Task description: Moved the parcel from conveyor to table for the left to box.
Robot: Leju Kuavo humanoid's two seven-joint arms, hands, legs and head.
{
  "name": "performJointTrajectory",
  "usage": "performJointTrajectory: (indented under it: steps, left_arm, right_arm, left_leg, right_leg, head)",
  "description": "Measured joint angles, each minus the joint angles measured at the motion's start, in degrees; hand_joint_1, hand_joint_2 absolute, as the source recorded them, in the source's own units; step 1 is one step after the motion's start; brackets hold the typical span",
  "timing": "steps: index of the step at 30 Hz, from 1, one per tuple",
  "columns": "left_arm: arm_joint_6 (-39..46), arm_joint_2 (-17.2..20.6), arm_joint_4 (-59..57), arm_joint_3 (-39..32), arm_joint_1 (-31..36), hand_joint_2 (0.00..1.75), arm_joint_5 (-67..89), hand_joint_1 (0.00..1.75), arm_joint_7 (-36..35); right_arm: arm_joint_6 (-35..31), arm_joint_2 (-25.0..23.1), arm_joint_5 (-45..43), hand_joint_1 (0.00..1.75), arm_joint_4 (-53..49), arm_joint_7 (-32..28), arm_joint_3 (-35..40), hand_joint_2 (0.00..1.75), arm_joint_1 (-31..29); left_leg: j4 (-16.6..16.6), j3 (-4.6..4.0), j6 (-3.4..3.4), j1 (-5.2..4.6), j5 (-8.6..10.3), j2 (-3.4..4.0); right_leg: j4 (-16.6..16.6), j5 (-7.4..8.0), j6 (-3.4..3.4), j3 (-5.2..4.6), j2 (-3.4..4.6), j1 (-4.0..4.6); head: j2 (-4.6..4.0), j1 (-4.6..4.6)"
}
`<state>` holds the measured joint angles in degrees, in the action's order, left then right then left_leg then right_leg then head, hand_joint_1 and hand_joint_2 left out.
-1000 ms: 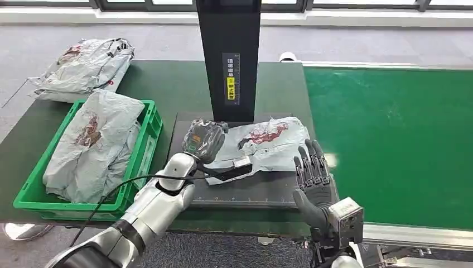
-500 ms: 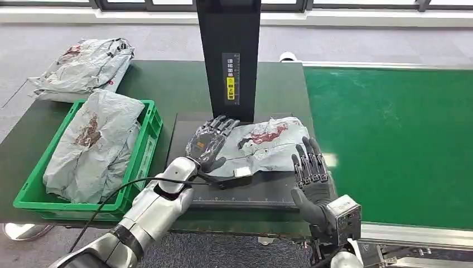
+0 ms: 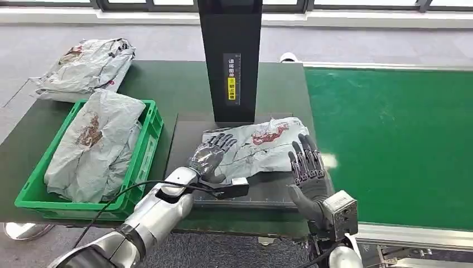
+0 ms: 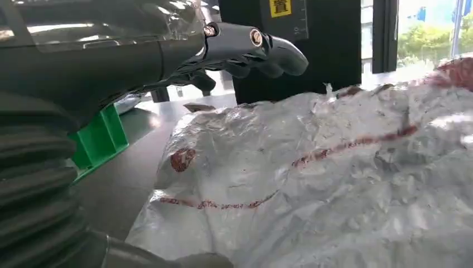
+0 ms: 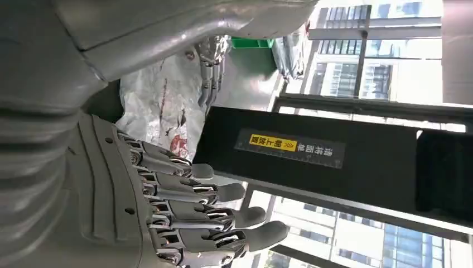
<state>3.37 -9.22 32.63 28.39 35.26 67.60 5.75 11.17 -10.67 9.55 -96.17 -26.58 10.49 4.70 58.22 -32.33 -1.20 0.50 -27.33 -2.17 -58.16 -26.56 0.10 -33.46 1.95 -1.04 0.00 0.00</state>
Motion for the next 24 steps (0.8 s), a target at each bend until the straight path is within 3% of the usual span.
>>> performJointTrajectory:
  steps: [24]
  left_arm:
    - [2.9, -0.4, -5.8, 0.8, 0.9, 1.75, 2.8, 1.75, -2.9]
  right_arm:
    - [0.5, 0.0, 0.0, 0.00, 0.2, -0.2, 0.1, 1.75, 0.0]
  left_leg:
    - [0.0, 0.02, 0.01, 0.00, 0.07, 0.06]
  right_leg:
    - [0.0, 0.09, -0.02, -0.04, 0.00, 0.01]
  head:
    - [0.02, 0.00]
